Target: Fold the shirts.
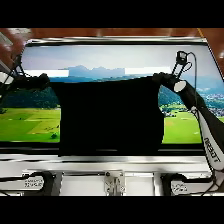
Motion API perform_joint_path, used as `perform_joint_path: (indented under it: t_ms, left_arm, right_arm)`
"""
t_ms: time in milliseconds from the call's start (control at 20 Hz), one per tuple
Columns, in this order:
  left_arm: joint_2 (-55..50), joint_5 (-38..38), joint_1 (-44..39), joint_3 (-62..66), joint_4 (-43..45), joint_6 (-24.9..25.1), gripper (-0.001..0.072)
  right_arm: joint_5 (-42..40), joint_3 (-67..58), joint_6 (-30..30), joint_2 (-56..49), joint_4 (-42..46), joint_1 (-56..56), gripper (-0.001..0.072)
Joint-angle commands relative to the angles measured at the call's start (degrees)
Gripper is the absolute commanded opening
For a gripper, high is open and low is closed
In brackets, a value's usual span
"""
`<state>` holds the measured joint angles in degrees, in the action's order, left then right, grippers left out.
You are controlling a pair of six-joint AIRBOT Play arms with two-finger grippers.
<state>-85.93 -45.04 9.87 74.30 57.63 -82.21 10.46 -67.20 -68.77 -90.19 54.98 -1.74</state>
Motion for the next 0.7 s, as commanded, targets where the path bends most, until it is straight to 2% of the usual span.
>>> perform_joint_path:
  t_ms: [0,150,300,450,600,650]
  left_arm:
    - [-8.0,6.3,-1.1,0.4,-1.6,0.5,0.0039]
    - [-10.2,2.0,-1.3,0.3,-1.3,0.7,0.0039]
    - [-9.5,-8.8,-1.3,0.4,8.8,0.4,0.0038]
    - [-9.0,-19.8,-1.2,0.4,14.9,-0.5,0.0039]
    - [-9.2,-27.8,-1.2,0.3,17.4,-0.3,0.0038]
    - [-9.2,-29.1,-1.2,0.3,17.4,-0.3,0.0039]
  right_arm:
    - [-7.5,0.0,-0.6,-6.9,-1.1,-0.6,0.0077]
    - [-5.6,0.0,-0.6,-7.7,-1.1,-0.6,0.0077]
    - [0.2,0.0,1.0,-4.2,3.9,0.0,0.0078]
    - [15.3,0.1,0.9,0.3,10.1,2.8,0.0077]
    - [34.2,0.1,0.2,0.4,10.7,6.6,0.0077]
    - [38.2,0.1,-0.5,-0.2,10.7,7.3,0.0077]
